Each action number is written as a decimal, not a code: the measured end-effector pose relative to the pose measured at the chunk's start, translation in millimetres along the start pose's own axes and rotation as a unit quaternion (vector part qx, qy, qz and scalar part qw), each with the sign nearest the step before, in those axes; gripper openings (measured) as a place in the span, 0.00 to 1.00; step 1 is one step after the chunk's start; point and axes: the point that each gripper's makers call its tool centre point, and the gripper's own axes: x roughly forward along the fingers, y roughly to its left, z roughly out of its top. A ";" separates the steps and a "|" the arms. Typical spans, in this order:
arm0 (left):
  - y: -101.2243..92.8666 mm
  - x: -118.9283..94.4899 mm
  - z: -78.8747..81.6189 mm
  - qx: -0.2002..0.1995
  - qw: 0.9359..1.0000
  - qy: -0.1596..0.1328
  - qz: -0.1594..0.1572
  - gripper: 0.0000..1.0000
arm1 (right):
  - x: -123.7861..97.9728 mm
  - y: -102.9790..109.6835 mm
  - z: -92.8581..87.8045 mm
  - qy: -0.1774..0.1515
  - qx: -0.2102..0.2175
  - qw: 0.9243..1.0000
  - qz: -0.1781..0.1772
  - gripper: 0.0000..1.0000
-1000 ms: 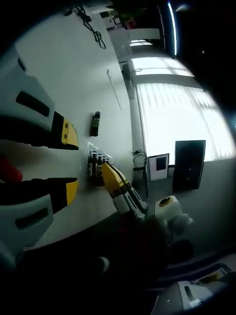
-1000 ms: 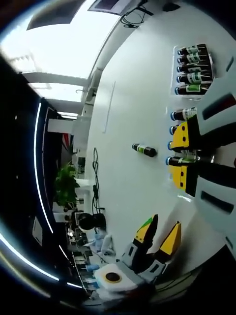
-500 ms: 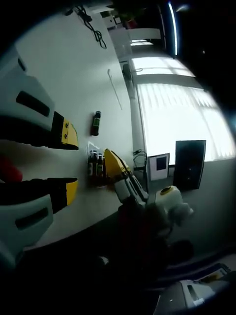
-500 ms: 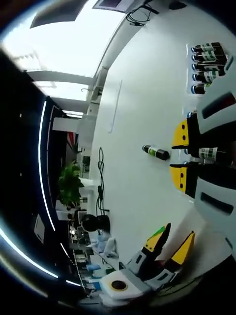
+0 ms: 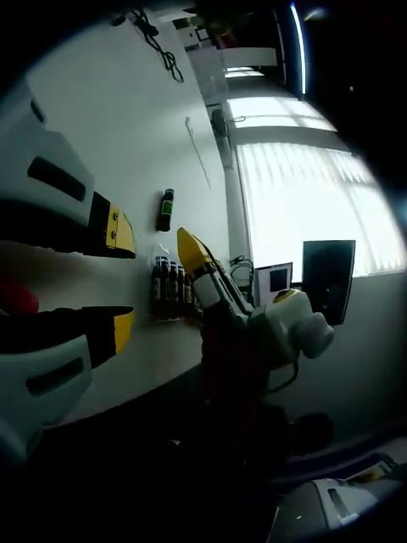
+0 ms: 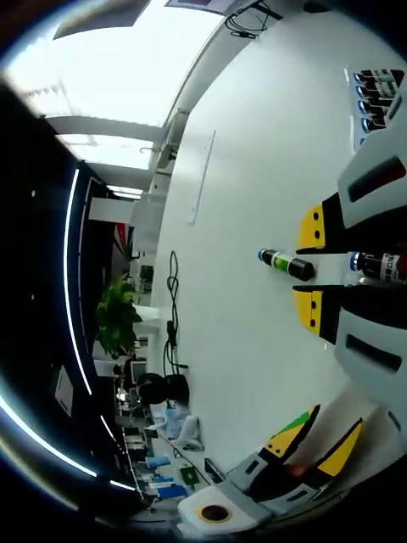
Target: Grip medicine bottles put into box
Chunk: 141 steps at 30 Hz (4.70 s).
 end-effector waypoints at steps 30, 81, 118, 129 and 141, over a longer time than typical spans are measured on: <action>-0.4 -1.6 -0.5 0.000 1.000 0.000 -0.001 0.16 | 52.9 -1.9 -10.8 0.063 -0.009 0.998 0.018 0.14; 0.1 -0.1 -0.6 -0.004 1.000 0.000 -0.001 0.16 | -3.6 12.3 1.4 0.018 0.004 1.000 0.024 0.07; -0.4 0.9 -0.9 -0.013 1.000 0.000 -0.003 0.16 | -49.1 35.6 -27.9 0.026 0.033 0.999 0.011 0.07; -0.4 0.8 -1.6 -0.014 1.000 0.002 -0.004 0.16 | -49.1 40.6 -32.0 0.037 0.060 0.997 0.014 0.08; 0.1 1.2 -1.9 -0.012 1.000 0.002 -0.003 0.16 | -48.7 43.7 -34.3 0.042 0.051 0.998 0.019 0.08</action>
